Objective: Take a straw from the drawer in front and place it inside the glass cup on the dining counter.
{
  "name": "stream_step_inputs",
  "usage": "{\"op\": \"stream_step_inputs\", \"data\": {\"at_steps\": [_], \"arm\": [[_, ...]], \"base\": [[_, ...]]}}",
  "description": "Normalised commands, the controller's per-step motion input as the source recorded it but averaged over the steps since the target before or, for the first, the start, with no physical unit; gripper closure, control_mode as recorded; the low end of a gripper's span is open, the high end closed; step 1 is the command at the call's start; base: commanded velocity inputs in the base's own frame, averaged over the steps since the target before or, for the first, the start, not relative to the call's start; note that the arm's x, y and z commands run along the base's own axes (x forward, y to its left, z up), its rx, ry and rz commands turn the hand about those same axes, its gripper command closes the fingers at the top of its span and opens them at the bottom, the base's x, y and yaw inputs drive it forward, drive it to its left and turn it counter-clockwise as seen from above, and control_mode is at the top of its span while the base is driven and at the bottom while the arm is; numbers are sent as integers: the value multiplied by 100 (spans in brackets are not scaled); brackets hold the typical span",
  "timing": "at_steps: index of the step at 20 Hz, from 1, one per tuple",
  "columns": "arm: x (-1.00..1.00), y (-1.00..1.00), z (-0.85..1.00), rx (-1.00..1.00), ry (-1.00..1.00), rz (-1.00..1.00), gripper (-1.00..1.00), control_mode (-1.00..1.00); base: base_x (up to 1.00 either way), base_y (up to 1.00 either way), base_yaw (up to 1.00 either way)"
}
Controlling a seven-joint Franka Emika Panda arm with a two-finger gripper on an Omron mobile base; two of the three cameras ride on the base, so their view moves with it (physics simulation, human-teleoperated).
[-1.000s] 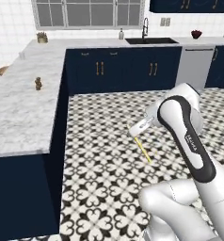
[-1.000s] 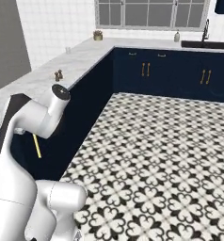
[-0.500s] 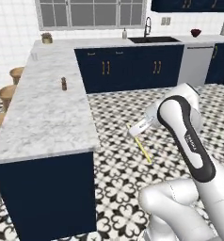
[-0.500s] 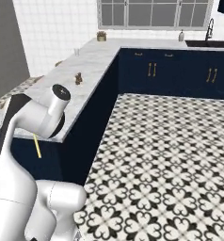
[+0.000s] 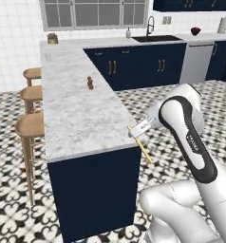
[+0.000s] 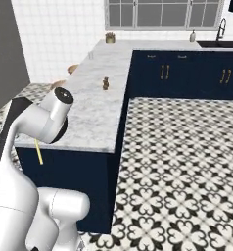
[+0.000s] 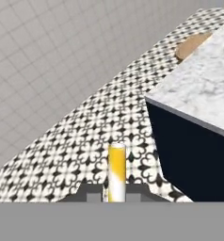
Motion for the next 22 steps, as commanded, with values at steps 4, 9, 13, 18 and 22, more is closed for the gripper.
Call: {"op": "stream_step_inputs", "data": {"at_steps": [4,9,13,18,22], "arm": [[0,0,0,0,0,0,100,100],[0,0,0,0,0,0,100,100],[0,0,0,0,0,0,100,100],[0,0,0,0,0,0,100,100],[0,0,0,0,0,0,100,100]], "base": [[-15,100,-22],[-14,100,-22],[-2,100,-24],[13,100,-32],[38,100,-42]]}}
